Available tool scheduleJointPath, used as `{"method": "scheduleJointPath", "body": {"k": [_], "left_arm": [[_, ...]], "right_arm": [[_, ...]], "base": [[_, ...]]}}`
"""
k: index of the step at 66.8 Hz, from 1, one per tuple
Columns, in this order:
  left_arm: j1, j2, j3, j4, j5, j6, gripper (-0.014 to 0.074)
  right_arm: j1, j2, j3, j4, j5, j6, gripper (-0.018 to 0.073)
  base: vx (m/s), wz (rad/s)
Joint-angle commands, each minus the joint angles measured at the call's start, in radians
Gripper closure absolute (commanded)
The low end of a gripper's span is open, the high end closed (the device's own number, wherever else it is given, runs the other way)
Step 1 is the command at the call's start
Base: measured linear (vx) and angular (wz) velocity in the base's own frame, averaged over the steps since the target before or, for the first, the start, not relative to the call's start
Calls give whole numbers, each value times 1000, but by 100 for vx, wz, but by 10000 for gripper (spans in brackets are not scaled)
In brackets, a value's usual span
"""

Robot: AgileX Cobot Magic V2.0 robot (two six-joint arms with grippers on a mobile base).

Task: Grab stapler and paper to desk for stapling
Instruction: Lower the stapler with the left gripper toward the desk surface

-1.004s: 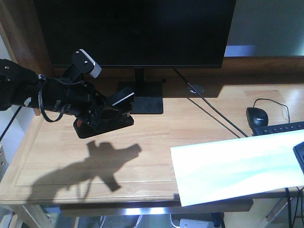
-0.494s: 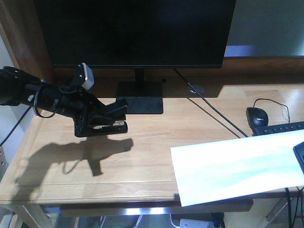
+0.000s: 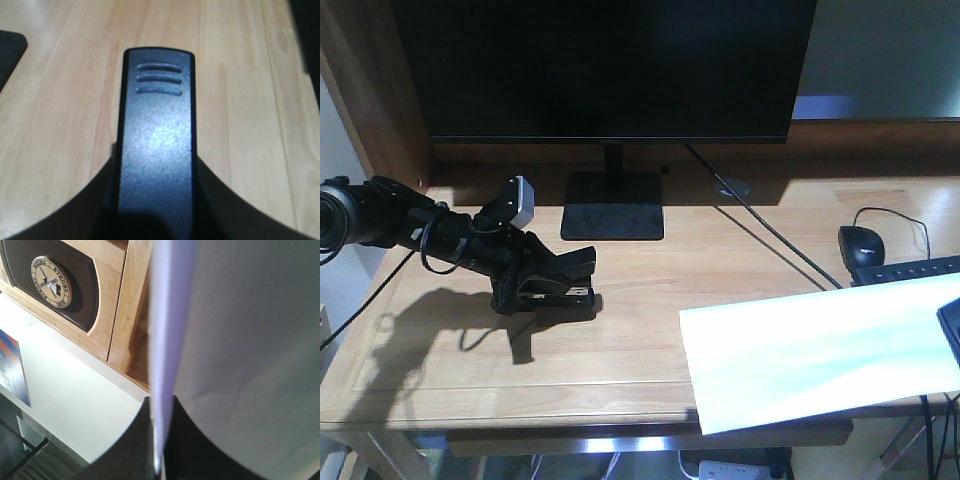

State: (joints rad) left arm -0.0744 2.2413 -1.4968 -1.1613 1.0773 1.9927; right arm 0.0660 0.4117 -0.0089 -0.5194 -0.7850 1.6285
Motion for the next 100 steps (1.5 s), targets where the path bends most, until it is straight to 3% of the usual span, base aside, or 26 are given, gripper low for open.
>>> {"method": "scheduleJointPath", "body": {"k": [1, 23, 48, 60, 81, 89, 100], "left_arm": [[-6, -56, -32, -93, 32, 7, 600], [-5, -17, -32, -85, 30, 4, 519], [-5, -14, -32, -81, -20, -4, 193], [-5, -28, -32, -81, -10, -4, 114], [-5, -108, -32, -63, 15, -30, 176], [-5, -119, -32, -33, 37, -30, 300], [-6, -119, -32, 10, 62, -37, 555]], "right_arm": [[-4, 6, -29, 23, -65, -12, 565], [-4, 6, -29, 23, -65, -12, 565], [-4, 6, -29, 23, -65, -12, 565], [-4, 6, -29, 23, -65, -12, 565], [-4, 6, -29, 23, -65, -12, 565], [-4, 6, -29, 23, -65, -12, 565], [-4, 6, -29, 23, -65, -12, 565]], "base": [[0, 0], [0, 0], [0, 0], [0, 0], [0, 0], [0, 0], [0, 0]]}}
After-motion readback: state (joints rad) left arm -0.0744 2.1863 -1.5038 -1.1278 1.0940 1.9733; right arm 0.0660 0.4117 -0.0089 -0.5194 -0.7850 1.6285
